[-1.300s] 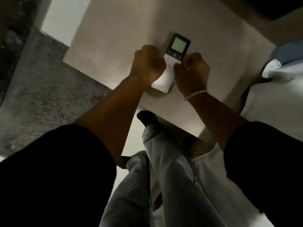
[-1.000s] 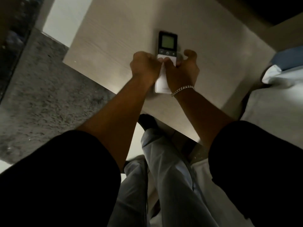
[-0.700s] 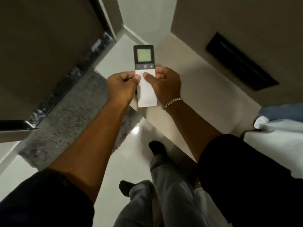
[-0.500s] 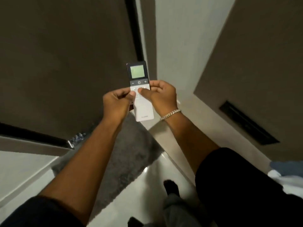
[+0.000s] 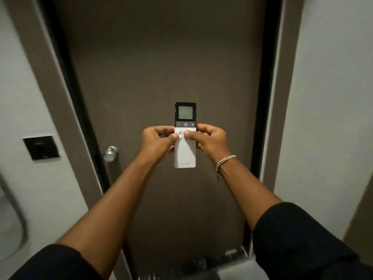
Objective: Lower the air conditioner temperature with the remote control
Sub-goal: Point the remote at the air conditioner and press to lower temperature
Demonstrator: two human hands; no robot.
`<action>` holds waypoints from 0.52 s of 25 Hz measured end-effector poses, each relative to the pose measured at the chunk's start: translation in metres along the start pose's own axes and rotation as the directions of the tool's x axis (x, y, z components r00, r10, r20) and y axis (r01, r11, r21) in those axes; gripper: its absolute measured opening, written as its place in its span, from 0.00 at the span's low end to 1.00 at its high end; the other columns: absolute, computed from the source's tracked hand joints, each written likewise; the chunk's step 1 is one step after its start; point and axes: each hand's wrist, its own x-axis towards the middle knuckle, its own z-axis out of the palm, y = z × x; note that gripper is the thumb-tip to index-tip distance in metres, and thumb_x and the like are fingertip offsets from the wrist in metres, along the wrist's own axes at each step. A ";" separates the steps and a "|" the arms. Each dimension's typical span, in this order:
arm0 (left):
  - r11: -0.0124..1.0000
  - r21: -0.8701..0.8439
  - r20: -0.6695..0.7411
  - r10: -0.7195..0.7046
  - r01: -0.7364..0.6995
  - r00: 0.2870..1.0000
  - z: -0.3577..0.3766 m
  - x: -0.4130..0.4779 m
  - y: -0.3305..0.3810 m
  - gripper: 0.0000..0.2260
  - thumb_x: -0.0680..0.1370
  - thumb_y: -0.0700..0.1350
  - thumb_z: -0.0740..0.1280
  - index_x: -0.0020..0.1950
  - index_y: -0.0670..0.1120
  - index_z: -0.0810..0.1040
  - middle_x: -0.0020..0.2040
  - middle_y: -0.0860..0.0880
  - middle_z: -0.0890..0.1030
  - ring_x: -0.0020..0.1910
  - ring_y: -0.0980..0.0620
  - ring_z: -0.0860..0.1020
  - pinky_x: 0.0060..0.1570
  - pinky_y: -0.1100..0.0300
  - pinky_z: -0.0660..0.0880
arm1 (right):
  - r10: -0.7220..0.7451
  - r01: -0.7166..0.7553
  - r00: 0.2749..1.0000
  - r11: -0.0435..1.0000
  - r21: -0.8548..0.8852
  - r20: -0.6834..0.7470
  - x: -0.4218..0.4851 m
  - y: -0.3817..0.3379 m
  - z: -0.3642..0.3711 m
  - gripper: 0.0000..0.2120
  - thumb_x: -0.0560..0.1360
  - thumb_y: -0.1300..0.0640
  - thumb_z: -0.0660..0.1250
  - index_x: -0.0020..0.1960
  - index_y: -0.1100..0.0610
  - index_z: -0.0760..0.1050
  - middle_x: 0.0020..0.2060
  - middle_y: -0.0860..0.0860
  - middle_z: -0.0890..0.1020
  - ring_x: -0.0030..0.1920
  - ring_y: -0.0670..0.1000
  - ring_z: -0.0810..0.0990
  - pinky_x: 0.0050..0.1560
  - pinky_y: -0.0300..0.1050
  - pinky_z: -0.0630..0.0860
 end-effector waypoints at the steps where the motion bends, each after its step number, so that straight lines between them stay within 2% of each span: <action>1: 1.000 -0.004 -0.012 0.030 -0.030 0.999 -0.012 0.002 0.020 0.06 0.75 0.35 0.68 0.48 0.43 0.80 0.50 0.42 0.83 0.49 0.46 0.83 0.49 0.50 0.81 | -0.028 0.027 0.999 0.999 0.017 0.020 0.004 -0.016 0.014 0.14 0.67 0.68 0.76 0.52 0.66 0.80 0.48 0.63 0.85 0.44 0.57 0.85 0.53 0.54 0.82; 3: 0.997 -0.011 -0.031 0.082 -0.083 0.996 -0.034 0.005 0.051 0.07 0.75 0.34 0.68 0.51 0.42 0.80 0.50 0.43 0.84 0.49 0.47 0.83 0.47 0.52 0.82 | -0.083 0.081 0.995 0.996 0.040 0.063 0.010 -0.042 0.036 0.15 0.67 0.67 0.76 0.52 0.65 0.80 0.46 0.59 0.86 0.44 0.55 0.86 0.54 0.55 0.82; 6: 0.987 0.013 -0.056 0.159 -0.159 0.986 -0.055 -0.001 0.082 0.07 0.74 0.35 0.69 0.48 0.46 0.79 0.48 0.46 0.83 0.47 0.51 0.83 0.37 0.61 0.82 | -0.153 0.148 0.981 0.988 0.046 0.122 0.009 -0.069 0.057 0.13 0.67 0.64 0.77 0.51 0.61 0.81 0.46 0.56 0.87 0.45 0.53 0.87 0.51 0.50 0.84; 9: 0.977 0.010 -0.056 0.214 -0.214 0.975 -0.067 -0.009 0.107 0.08 0.74 0.35 0.69 0.44 0.48 0.79 0.45 0.47 0.83 0.45 0.51 0.83 0.39 0.59 0.82 | -0.201 0.193 0.966 0.979 0.063 0.164 0.005 -0.094 0.070 0.13 0.67 0.65 0.76 0.50 0.61 0.81 0.46 0.56 0.87 0.46 0.53 0.86 0.49 0.48 0.84; 13: 0.955 -0.014 -0.038 0.294 -0.295 0.955 -0.071 -0.014 0.141 0.07 0.74 0.34 0.69 0.44 0.47 0.79 0.44 0.47 0.83 0.42 0.53 0.84 0.37 0.61 0.82 | -0.272 0.259 0.945 0.962 0.091 0.183 0.003 -0.129 0.076 0.13 0.67 0.65 0.76 0.51 0.62 0.81 0.46 0.56 0.87 0.45 0.52 0.87 0.48 0.47 0.84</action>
